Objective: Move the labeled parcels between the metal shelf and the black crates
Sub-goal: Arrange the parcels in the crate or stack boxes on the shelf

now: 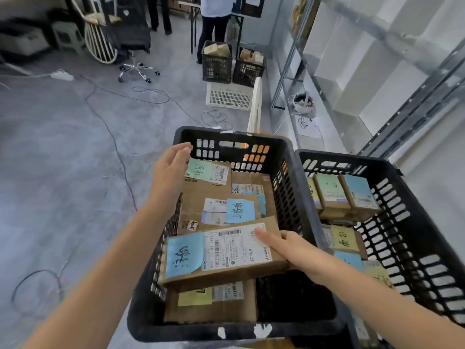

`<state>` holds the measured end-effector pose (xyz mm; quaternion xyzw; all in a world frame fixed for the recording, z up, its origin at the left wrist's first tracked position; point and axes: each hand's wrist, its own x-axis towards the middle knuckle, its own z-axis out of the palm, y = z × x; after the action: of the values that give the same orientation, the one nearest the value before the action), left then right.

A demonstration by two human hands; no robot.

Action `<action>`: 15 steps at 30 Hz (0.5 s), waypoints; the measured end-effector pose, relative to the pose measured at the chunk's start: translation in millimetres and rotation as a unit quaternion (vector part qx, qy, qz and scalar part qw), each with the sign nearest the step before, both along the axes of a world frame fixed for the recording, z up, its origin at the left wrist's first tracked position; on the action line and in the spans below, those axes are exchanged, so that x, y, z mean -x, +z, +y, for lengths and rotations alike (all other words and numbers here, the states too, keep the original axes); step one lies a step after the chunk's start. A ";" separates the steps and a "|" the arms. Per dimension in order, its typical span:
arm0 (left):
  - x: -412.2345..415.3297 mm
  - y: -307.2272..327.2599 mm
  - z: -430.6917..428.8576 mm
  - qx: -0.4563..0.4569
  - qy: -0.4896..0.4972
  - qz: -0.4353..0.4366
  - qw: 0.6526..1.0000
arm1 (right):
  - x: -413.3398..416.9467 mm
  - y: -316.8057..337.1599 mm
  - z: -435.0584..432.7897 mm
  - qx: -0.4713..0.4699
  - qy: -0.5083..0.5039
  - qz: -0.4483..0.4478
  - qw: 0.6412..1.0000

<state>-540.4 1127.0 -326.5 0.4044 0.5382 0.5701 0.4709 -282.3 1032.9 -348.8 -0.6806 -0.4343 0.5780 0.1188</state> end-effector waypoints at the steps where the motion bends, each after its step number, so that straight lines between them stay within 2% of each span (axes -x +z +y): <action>1: 0.3 -0.9 -1.1 -0.002 -0.002 0.004 1.000 | 0.2 -5.6 -0.7 0.013 -0.003 -0.001 1.000; 6: 2.1 -1.7 -1.6 -0.006 -0.007 0.008 1.000 | 0.2 -31.0 1.1 0.072 -0.077 0.035 0.994; 10: -4.3 -4.2 -3.5 0.000 -0.027 0.009 1.000 | 2.2 -47.0 1.8 0.081 -0.133 0.075 0.985; 15: -10.0 -10.9 -9.0 0.009 -0.035 0.036 0.999 | 10.4 -54.2 3.5 0.120 -0.147 0.070 0.979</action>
<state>-530.5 1118.0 -337.3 0.4390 0.5453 0.5338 0.4743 -292.6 1036.5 -403.0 -0.7044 -0.2478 0.6479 0.1503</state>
